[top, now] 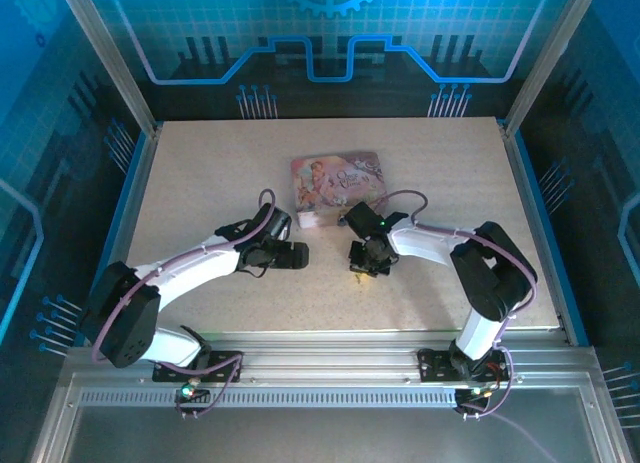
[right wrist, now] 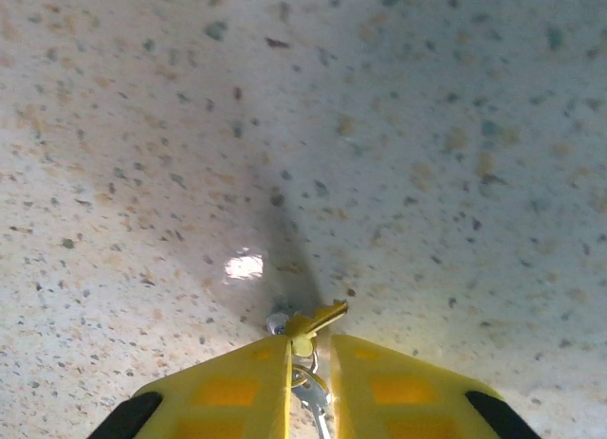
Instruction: Unlock the padlock with the key
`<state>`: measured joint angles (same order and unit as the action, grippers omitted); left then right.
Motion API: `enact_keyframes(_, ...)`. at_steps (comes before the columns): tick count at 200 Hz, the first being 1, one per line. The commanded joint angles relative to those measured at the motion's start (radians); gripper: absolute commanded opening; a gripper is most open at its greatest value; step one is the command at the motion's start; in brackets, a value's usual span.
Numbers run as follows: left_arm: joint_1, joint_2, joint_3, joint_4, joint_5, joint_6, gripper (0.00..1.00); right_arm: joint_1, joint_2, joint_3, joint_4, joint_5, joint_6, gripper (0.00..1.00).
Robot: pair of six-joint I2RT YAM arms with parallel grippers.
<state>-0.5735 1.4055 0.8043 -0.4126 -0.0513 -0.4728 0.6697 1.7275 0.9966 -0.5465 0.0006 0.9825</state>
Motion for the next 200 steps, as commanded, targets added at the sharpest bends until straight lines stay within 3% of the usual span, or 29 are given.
enact_keyframes(1, -0.011, -0.021, -0.012, -0.003, 0.008, -0.013, 0.88, 0.021, 0.027, 0.02, -0.001, 0.022, -0.037, 0.16)
enact_keyframes(50, -0.011, -0.019, -0.018, 0.001, 0.006, -0.013, 0.88, 0.02, 0.019, 0.022, 0.011, 0.024, -0.105, 0.08)
enact_keyframes(70, -0.011, -0.016, -0.019, 0.005, 0.009, -0.017, 0.88, 0.021, -0.004, 0.014, 0.023, 0.028, -0.152, 0.0)
enact_keyframes(149, -0.012, -0.044, -0.051, 0.04, 0.013, 0.006, 0.89, 0.016, -0.09, -0.029, 0.079, 0.034, -0.453, 0.0)
enact_keyframes(200, -0.009, -0.094, -0.084, 0.097, 0.032, 0.029, 0.89, 0.005, -0.146, -0.075, 0.134, -0.057, -0.578, 0.0)
